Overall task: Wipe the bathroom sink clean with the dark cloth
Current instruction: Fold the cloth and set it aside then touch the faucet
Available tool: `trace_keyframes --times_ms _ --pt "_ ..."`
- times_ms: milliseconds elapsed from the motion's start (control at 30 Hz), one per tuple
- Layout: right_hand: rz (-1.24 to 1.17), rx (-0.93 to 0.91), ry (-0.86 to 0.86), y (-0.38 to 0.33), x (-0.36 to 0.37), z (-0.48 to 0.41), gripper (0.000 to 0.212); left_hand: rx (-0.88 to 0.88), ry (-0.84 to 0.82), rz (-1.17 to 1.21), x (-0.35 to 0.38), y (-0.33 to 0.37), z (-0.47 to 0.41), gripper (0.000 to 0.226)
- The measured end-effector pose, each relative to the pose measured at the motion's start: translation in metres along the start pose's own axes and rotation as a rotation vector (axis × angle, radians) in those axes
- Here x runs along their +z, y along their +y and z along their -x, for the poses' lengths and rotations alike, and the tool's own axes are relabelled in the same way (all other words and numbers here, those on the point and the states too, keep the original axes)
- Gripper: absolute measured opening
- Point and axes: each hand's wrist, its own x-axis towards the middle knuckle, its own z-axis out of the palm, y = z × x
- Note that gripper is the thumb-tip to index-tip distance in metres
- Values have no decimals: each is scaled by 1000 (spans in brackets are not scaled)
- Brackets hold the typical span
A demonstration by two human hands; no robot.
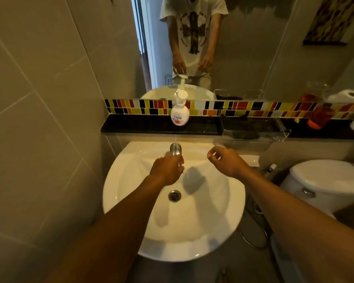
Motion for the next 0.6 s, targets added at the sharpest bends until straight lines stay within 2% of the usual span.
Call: trace_keyframes --times_ms 267,367,600 --pt "41 79 17 -10 61 53 22 -73 -234 24 25 -59 75 45" --pt "126 110 -70 -1 91 76 26 -86 -326 25 46 -74 100 52" --pt "233 187 -339 12 155 123 34 -105 -430 -24 100 -92 142 48"
